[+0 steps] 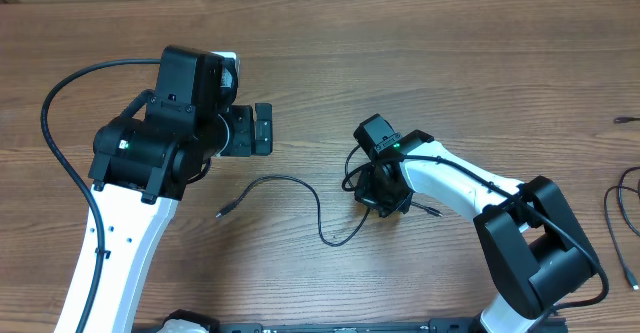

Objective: Untangle cables

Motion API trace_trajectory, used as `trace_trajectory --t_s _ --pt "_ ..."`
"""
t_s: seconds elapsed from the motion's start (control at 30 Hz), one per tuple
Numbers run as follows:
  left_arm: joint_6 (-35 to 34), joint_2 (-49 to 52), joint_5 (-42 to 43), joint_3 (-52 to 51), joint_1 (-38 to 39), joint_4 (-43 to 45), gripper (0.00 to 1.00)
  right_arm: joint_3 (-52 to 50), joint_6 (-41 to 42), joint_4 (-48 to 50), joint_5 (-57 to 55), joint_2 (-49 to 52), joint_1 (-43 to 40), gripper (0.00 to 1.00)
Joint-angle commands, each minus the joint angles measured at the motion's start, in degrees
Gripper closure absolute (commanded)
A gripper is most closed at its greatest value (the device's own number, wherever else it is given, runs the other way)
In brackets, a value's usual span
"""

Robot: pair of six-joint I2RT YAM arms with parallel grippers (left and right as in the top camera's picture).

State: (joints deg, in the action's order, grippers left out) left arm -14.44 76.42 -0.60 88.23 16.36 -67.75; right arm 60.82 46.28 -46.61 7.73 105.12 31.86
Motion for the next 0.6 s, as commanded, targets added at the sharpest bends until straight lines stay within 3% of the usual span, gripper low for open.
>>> trace_trajectory --t_s 0.0,0.33,0.57 --pt "1.1 0.4 0.6 1.1 -0.2 0.1 0.0 -0.3 -1.9 -0.4 -2.1 3.8 -0.1 0.96" --pt "1.1 0.4 0.6 1.1 -0.2 0.1 0.0 11.0 -3.1 -1.7 -10.1 -5.3 -0.1 0.96" --pt "1.1 0.4 0.6 1.1 -0.2 0.1 0.0 20.9 -4.4 -1.6 -21.9 -13.4 -0.1 0.96"
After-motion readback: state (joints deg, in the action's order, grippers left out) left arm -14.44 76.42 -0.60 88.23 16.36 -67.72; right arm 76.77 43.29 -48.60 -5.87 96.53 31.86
